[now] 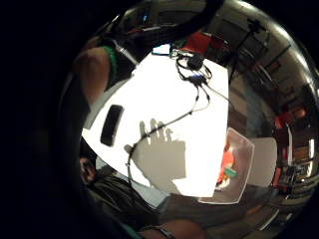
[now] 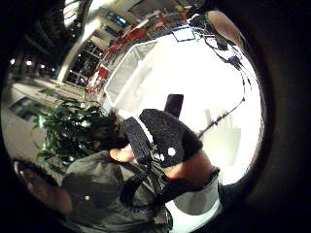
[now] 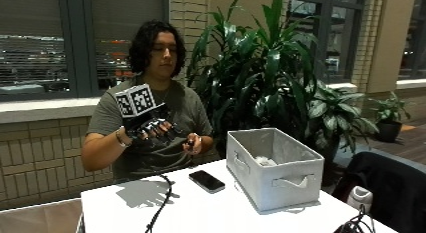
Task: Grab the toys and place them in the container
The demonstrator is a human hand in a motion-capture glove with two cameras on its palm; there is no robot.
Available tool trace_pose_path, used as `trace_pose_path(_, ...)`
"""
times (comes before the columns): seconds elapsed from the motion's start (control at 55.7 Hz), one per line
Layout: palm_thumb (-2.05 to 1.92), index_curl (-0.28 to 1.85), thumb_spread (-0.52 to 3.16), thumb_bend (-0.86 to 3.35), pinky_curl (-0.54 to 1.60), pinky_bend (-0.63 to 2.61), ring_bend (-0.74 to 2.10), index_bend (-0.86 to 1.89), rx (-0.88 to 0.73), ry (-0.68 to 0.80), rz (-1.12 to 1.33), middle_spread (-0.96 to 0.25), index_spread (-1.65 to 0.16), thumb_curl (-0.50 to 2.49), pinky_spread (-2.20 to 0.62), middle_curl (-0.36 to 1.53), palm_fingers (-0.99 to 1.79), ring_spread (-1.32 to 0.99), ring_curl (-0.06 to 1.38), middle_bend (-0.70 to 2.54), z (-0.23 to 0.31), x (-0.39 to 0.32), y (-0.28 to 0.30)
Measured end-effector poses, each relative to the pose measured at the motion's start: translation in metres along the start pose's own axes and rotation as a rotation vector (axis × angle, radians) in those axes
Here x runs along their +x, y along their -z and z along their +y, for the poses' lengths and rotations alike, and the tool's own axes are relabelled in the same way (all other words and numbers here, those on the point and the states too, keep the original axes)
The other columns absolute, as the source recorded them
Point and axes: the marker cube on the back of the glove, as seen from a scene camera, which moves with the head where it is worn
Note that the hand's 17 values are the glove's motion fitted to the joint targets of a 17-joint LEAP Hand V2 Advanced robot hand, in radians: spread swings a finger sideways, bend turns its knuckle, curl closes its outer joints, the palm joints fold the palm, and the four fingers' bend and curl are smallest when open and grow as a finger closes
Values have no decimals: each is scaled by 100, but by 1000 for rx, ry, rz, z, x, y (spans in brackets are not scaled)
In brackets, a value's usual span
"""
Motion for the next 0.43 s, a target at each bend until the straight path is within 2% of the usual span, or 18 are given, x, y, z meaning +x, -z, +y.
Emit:
trace_pose_path(0.144, -8, 35, 121, -6, 32, 94, 69, 28, -98, 17, 66, -13, -36, 16, -6, 53, 20, -23, 34, 32, 28, 17, -9)
trace_pose_path(0.431, -6, 37, 117, -5, 30, 87, 67, 23, -96, -2, 50, -13, -37, 17, -4, 50, 18, -23, 32, 29, 40, 32, -13)
